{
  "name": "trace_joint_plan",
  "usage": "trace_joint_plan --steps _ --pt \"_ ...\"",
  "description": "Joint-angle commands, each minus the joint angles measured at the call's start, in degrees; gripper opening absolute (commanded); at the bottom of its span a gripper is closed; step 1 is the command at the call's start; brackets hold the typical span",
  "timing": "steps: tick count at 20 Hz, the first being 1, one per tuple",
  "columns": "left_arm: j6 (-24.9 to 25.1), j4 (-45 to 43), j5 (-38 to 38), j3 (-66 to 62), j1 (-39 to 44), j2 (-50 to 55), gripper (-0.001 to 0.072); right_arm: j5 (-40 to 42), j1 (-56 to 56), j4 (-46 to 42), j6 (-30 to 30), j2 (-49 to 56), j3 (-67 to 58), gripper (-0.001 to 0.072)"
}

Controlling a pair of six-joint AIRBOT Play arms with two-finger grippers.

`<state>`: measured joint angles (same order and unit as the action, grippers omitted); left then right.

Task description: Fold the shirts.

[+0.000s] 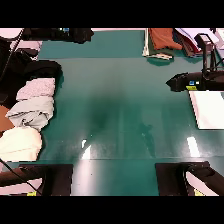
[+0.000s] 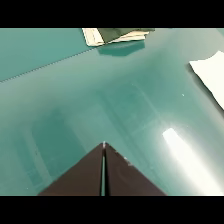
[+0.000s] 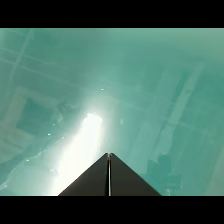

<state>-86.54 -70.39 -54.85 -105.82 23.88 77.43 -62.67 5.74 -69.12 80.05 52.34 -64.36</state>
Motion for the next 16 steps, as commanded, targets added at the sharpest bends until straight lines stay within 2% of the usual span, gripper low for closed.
trace_joint_plan --steps 1,9,16 --pt "0.00 0.00 0.07 0.00 0.02 0.02 0.0023 0.11 0.07 0.02 0.00 -0.04 -0.07 0.0020" --pt "-0.02 0.00 0.07 0.00 0.02 0.02 0.0024 0.11 0.09 0.07 0.00 -0.04 -0.07 0.0020" --pt "0.76 0.44 5.31 0.00 0.02 0.02 0.0024 0.09 0.07 0.04 0.00 -0.04 -0.07 0.0020"
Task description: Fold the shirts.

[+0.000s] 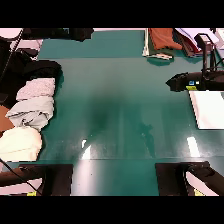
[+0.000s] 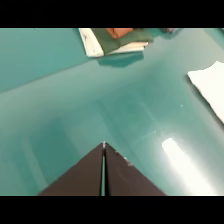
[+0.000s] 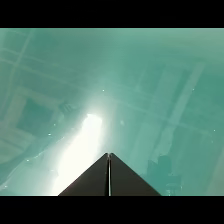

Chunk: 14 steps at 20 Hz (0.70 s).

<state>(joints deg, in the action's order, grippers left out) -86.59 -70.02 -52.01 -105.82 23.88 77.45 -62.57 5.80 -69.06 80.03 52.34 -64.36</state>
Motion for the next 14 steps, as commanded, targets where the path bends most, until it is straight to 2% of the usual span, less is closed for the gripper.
trace_joint_plan --steps 1,2,3,4,6,10,14 --pt "2.84 -2.47 4.00 0.00 -0.24 0.04 0.0026 -0.02 0.00 0.00 0.02 -0.04 -0.07 0.0020" --pt "2.84 -8.41 4.61 0.00 -0.46 0.07 0.0164 -0.02 0.02 0.00 0.02 -0.04 -0.07 0.0020" --pt "0.87 -14.69 4.55 0.00 -0.83 0.35 0.0462 -0.02 0.02 0.00 0.02 -0.04 -0.07 0.0020" --pt "-3.08 -20.96 3.80 0.00 -2.08 1.01 0.0550 -0.02 0.02 0.02 0.02 -0.04 -0.07 0.0020" --pt "-6.60 -27.52 0.24 0.00 -6.91 3.61 0.0550 -0.04 0.02 0.02 0.02 -0.04 -0.07 0.0020" --pt "-6.62 -27.34 -5.99 0.00 -18.64 12.28 0.0550 -0.02 0.02 0.02 0.02 -0.04 -0.07 0.0019" --pt "-6.64 -25.46 -7.17 0.00 -25.35 22.56 0.0550 -0.04 0.02 0.04 0.04 -0.04 -0.07 0.0020"
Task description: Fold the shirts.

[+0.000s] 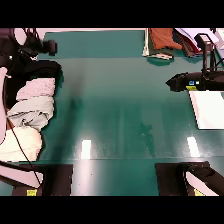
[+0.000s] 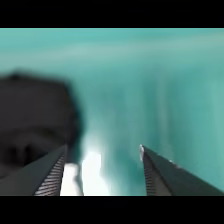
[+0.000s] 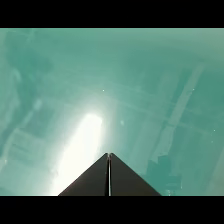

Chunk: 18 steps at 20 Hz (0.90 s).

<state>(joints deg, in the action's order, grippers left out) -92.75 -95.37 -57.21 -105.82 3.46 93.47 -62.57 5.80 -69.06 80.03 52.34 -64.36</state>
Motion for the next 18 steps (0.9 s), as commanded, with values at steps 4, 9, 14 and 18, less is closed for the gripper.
trace_joint_plan --steps 4,9,14,18 --pt "-0.66 0.09 1.68 0.00 -6.84 14.19 0.0550 -0.02 0.02 0.02 0.04 -0.04 -0.07 0.0020" --pt "-3.63 1.03 5.35 0.00 -6.84 17.53 0.0548 0.00 0.07 0.13 0.04 -0.04 -0.07 0.0019" --pt "-5.66 1.05 0.48 -7.06 -6.78 16.81 0.0023 3.02 0.07 0.11 0.04 -0.07 -0.11 0.0019" --pt "-1.60 1.29 1.49 -14.27 -5.70 6.23 0.0022 4.96 0.07 0.04 0.02 -0.04 -5.66 0.0019"
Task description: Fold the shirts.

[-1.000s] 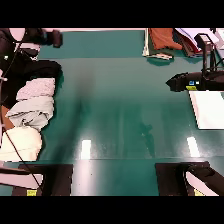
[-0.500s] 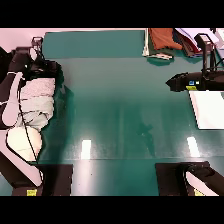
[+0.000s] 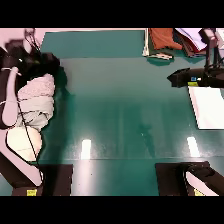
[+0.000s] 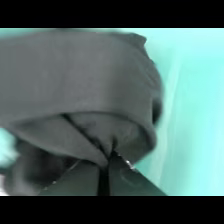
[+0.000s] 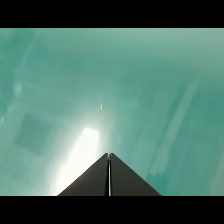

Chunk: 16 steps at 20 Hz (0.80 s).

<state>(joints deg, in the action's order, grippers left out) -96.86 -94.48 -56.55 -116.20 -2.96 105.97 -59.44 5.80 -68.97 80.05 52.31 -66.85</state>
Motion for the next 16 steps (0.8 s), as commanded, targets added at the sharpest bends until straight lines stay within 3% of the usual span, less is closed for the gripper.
trace_joint_plan --steps 1,4,7,11,14,15,16 --pt "3.48 0.31 1.68 -3.85 1.68 -10.67 0.0022 2.45 0.07 -0.07 -0.02 -0.02 -5.64 0.0019" --pt "7.93 0.39 0.98 -2.69 6.43 -24.09 0.0022 3.54 0.07 -0.15 -0.17 -0.02 -12.76 0.0019" --pt "8.87 0.48 -1.62 -1.57 13.81 -32.68 0.0022 3.52 0.07 -0.15 -0.17 -0.02 -19.08 0.0019" --pt "9.05 3.52 -4.39 -0.42 28.44 -33.88 0.0022 3.52 0.07 -0.15 -0.17 -0.02 -25.42 0.0019" --pt "15.28 11.61 0.57 5.68 39.10 -32.28 0.0027 3.50 0.04 -0.22 -0.20 -0.02 -28.48 0.0019" --pt "17.16 14.71 0.98 7.04 41.77 -31.12 0.0226 3.43 0.04 -0.22 -0.20 -0.04 -29.09 0.0019" --pt "17.42 16.83 1.01 7.82 43.43 -30.01 0.0522 3.21 0.00 -0.22 -0.20 -0.04 -29.68 0.0019"
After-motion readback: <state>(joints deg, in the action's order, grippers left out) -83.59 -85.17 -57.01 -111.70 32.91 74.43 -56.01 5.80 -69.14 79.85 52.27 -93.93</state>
